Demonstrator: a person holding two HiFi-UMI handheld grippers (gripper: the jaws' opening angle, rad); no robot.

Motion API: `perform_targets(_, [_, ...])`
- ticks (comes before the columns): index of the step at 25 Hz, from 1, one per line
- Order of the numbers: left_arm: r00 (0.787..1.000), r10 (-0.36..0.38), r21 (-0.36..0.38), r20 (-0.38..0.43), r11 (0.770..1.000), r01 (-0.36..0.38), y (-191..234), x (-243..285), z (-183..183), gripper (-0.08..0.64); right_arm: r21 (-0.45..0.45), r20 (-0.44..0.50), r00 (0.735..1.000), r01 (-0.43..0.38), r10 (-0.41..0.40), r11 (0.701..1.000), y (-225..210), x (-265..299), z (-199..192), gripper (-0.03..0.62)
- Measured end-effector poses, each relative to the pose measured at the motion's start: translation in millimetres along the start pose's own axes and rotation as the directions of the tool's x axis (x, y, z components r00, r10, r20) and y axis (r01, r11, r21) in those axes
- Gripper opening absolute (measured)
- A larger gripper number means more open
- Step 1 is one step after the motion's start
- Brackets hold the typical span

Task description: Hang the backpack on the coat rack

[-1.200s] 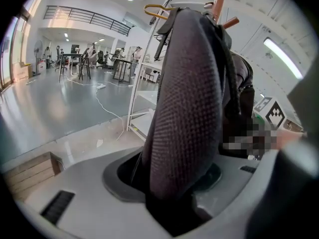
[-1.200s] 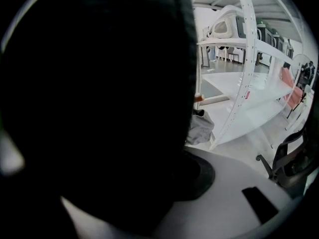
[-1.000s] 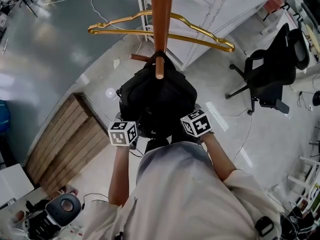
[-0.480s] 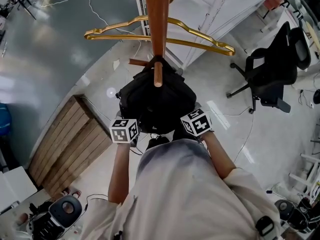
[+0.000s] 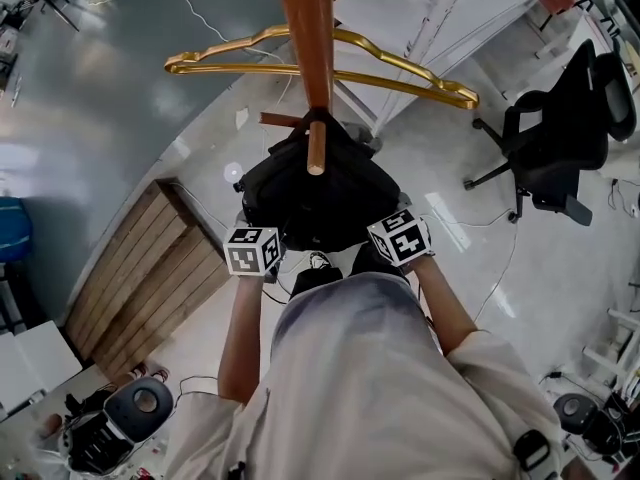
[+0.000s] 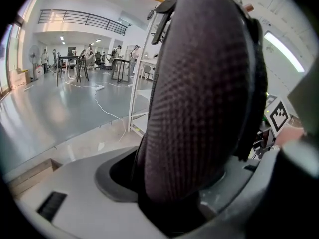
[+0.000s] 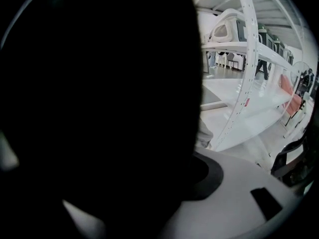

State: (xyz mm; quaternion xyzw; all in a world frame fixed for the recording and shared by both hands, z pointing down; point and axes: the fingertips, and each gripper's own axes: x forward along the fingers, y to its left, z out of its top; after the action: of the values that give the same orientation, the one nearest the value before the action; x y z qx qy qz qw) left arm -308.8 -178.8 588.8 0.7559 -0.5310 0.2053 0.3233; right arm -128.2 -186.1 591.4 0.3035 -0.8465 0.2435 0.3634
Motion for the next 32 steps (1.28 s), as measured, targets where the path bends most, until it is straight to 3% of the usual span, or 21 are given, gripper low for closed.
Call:
perform_targets(10, [1.000,0.008,0.032,0.007,0.999,-0.008,3,-7,-5,0.313,-0.045,0.029,0.999,0.043,-0.042,0.998,1,3,0,0.276])
perform_targets(19, [0.997,0.004,-0.050,0.074,0.999,-0.001,0,-20,-12,0.340,-0.053,0.068,0.994,0.089,-0.085,0.995,0,-5,-2,0.318])
perform_targets(24, [0.994,0.024,-0.045,0.105,0.999,-0.019,-2,-33,-14,0.339,-0.079,0.085,0.993,0.093,-0.087,0.993,4,-17,-4,0.321])
perform_targets(28, [0.989,0.032,-0.093,0.142,0.995,-0.019,-1,-46,-19,0.339,-0.090,0.091,0.992,0.098,-0.090,0.991,11,-26,-10,0.321])
perform_targets(32, [0.987,0.029,-0.096,0.157,0.995,-0.014,-7,-55,-22,0.339,-0.087,0.097,0.991,0.104,-0.095,0.991,14,-36,-14,0.319])
